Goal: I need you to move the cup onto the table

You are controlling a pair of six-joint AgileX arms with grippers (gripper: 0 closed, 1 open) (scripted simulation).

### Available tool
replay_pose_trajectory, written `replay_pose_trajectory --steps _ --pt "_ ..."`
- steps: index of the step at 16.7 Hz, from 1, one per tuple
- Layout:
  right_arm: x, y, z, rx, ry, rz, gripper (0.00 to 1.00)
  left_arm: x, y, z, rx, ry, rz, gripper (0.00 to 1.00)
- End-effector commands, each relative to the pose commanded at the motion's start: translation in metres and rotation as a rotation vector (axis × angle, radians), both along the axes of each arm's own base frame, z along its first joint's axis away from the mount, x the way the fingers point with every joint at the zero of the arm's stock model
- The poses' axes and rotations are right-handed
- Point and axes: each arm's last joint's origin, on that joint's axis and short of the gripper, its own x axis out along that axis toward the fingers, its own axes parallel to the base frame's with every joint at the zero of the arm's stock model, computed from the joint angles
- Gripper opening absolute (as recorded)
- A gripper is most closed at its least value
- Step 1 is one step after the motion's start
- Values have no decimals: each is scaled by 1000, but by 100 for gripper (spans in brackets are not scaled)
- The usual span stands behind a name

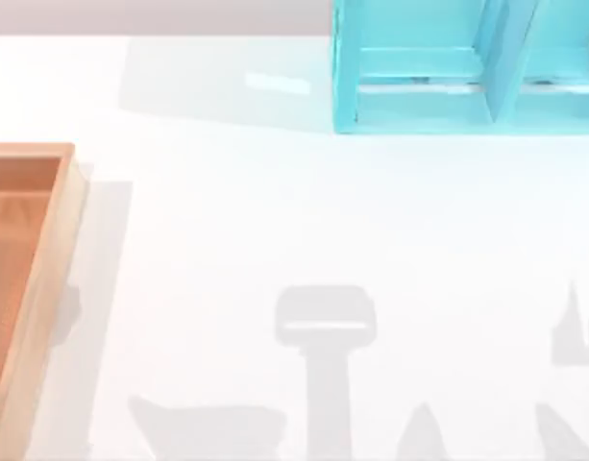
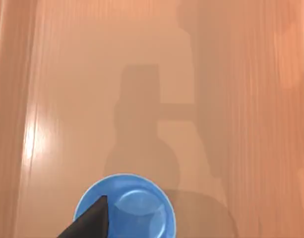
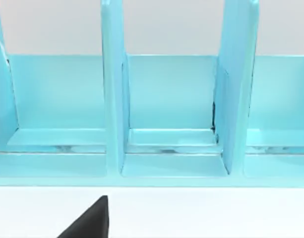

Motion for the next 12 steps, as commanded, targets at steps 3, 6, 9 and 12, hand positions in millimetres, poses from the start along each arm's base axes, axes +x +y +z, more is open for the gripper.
replay_pose_trajectory --steps 3,6,9,12 --pt "0 0 0 0 0 0 100 27 14 7 -23 233 3 100" --pt "0 0 0 0 0 0 100 50 27 8 -55 421 3 100" --pt "0 0 0 0 0 0 100 65 37 6 -84 545 0 100" --pt "0 0 0 0 0 0 100 71 41 5 -96 591 -2 100"
